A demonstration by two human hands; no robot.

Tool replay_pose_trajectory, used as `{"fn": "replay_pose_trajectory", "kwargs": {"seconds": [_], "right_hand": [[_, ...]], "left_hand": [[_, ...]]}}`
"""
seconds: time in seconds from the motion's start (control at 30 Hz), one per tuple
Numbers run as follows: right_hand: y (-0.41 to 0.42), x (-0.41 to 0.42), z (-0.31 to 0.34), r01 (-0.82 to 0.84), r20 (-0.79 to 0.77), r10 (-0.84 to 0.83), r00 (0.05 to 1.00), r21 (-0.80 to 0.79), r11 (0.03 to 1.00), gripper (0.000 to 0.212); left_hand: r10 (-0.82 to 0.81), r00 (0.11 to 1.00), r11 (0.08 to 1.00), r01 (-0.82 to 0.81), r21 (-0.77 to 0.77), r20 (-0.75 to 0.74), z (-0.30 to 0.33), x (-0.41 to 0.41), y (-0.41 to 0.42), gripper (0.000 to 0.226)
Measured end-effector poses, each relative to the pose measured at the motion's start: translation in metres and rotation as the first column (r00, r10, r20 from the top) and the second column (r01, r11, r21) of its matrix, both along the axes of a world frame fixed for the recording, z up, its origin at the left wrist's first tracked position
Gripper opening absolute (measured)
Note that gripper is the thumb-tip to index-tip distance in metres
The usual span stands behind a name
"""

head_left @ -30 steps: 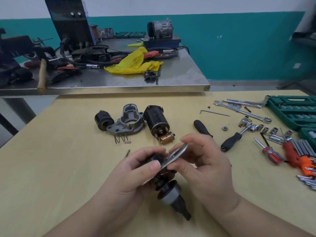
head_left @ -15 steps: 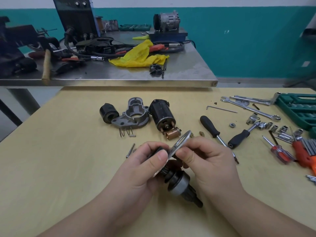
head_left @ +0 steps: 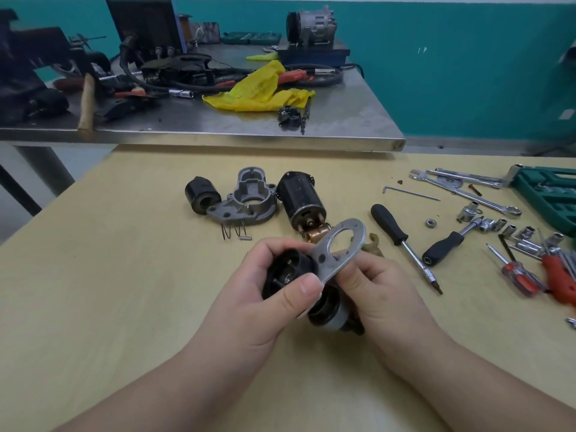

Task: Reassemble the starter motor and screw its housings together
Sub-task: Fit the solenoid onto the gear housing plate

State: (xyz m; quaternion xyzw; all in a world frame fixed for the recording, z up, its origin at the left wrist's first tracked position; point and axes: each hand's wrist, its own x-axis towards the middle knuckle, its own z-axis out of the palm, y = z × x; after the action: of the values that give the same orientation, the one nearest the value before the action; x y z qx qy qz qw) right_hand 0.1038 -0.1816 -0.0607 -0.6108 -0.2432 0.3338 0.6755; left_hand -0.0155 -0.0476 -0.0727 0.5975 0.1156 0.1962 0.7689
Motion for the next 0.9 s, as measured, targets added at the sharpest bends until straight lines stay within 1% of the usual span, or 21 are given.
{"fn": "replay_pose_trajectory", "kwargs": {"seconds": [0.07, 0.13, 0.2, 0.27, 0.33, 0.37, 0.43, 0.47, 0.53, 0.6, 0.67, 0.73, 0.77, 0.83, 0.9], "right_hand": [[0.003, -0.003, -0.002, -0.111, -0.097, 0.109, 0.989, -0.017, 0.994, 0.080], [0.004, -0.004, -0.002, -0.172, -0.130, 0.166, 0.978, -0.037, 0.984, 0.079], [0.005, -0.003, 0.000, -0.202, -0.142, 0.197, 0.970, -0.022, 0.979, 0.077], [0.004, -0.002, 0.000, -0.230, -0.143, 0.229, 0.963, 0.011, 0.973, 0.074], [0.004, -0.001, -0.001, -0.237, -0.132, 0.239, 0.962, 0.029, 0.971, 0.071], [0.004, 0.000, -0.002, -0.232, -0.129, 0.234, 0.964, 0.034, 0.972, 0.072], [0.005, 0.001, -0.003, -0.208, -0.139, 0.211, 0.968, 0.039, 0.977, 0.076], [0.006, 0.002, -0.004, -0.197, -0.142, 0.201, 0.969, 0.040, 0.980, 0.077], [0.005, 0.003, -0.005, -0.190, -0.137, 0.192, 0.972, 0.030, 0.981, 0.072], [0.005, 0.004, -0.004, -0.197, -0.125, 0.196, 0.973, 0.003, 0.980, 0.068], [0.005, 0.003, -0.005, -0.197, -0.116, 0.193, 0.974, -0.021, 0.980, 0.075], [0.005, 0.002, -0.005, -0.177, -0.094, 0.173, 0.981, -0.036, 0.984, 0.080], [0.005, 0.001, -0.005, -0.171, -0.079, 0.167, 0.983, -0.045, 0.984, 0.079], [0.005, -0.001, -0.002, -0.168, -0.073, 0.163, 0.984, -0.069, 0.983, 0.073], [0.005, -0.001, -0.001, -0.161, -0.089, 0.155, 0.984, -0.076, 0.984, 0.069]], "left_hand": [[-0.013, 1.000, 0.998, 0.014, -0.059, 0.012, 0.000, 0.002, -0.003, 0.057], [-0.033, 0.999, 0.994, 0.035, -0.103, 0.027, 0.002, 0.002, -0.004, 0.055], [-0.063, 0.996, 0.995, 0.068, -0.075, 0.064, 0.002, 0.001, -0.003, 0.055], [-0.113, 0.990, 0.993, 0.116, -0.038, 0.080, 0.001, 0.001, -0.001, 0.060], [-0.137, 0.989, 0.990, 0.138, -0.009, 0.058, -0.001, 0.002, 0.002, 0.062], [-0.123, 0.992, 0.992, 0.123, 0.012, 0.031, -0.002, 0.002, 0.006, 0.061], [-0.027, 0.999, 0.996, 0.029, 0.080, -0.025, 0.000, 0.005, 0.017, 0.050], [0.046, 0.998, 0.990, -0.040, 0.132, -0.042, 0.003, 0.006, 0.026, 0.045], [0.227, 0.973, 0.952, -0.210, 0.222, -0.053, 0.013, 0.010, 0.051, 0.037], [0.408, 0.910, 0.887, -0.379, 0.262, -0.065, 0.024, 0.017, 0.086, 0.030], [0.546, 0.830, 0.810, -0.488, 0.325, -0.115, 0.030, 0.028, 0.123, 0.026], [0.641, 0.745, 0.727, -0.511, 0.458, -0.186, 0.031, 0.039, 0.154, 0.027], [0.672, 0.707, 0.690, -0.490, 0.533, -0.219, 0.032, 0.043, 0.166, 0.029], [0.704, 0.648, 0.629, -0.379, 0.679, -0.291, 0.032, 0.053, 0.187, 0.039], [0.707, 0.591, 0.623, -0.259, 0.738, -0.388, 0.032, 0.063, 0.201, 0.054]]}}
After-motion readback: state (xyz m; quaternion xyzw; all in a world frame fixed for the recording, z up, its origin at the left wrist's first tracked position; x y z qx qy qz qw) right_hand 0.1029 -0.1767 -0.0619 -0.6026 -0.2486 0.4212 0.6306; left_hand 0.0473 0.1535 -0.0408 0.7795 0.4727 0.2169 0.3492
